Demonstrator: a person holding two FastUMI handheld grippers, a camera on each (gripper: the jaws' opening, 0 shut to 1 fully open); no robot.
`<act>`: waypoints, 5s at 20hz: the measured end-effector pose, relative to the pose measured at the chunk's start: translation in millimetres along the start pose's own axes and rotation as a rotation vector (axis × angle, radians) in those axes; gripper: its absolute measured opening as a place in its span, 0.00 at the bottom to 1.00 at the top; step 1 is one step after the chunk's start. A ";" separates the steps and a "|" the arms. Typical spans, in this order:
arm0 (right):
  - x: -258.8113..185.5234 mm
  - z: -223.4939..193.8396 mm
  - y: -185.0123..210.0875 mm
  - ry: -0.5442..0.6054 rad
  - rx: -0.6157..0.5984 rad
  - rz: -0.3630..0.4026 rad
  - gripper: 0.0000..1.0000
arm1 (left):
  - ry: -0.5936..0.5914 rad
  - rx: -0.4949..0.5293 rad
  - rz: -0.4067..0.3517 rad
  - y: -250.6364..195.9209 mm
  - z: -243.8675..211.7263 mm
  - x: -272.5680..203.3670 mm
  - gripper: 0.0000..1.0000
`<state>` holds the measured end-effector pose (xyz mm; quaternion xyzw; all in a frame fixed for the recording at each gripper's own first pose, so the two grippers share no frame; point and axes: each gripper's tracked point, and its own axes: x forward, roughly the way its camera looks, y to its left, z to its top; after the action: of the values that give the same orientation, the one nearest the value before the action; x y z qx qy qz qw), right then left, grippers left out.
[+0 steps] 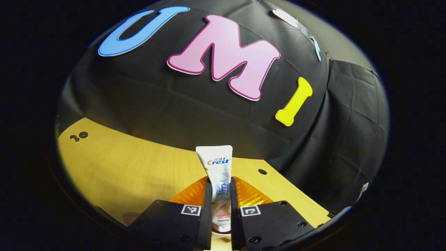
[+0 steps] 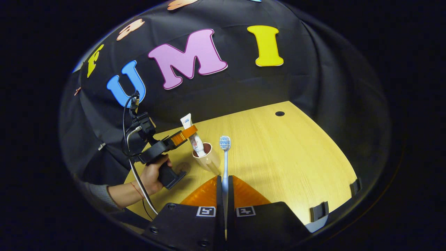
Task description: Put the toothbrush and toothpaste on the desktop into the cup, then pick up the cup and place it on the coaster on the desktop.
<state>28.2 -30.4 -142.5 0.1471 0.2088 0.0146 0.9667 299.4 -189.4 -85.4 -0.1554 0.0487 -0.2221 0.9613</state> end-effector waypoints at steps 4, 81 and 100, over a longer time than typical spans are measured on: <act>-6.1 3.2 -14.2 -0.004 0.012 -0.042 0.06 | 0.051 0.021 -0.003 -2.1 -20.4 4.7 0.29; 195.7 66.8 119.0 -0.246 -0.465 0.336 0.17 | 0.116 -0.190 0.357 80.1 -64.2 -309.1 0.71; 179.1 -37.7 62.6 0.400 -0.412 0.208 0.42 | 0.197 -0.056 0.297 66.9 -74.2 -308.0 0.71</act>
<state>178.4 56.0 -228.6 -0.0373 0.3717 0.1842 0.9091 38.7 -16.7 -169.5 -0.1508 0.1710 -0.0904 0.9695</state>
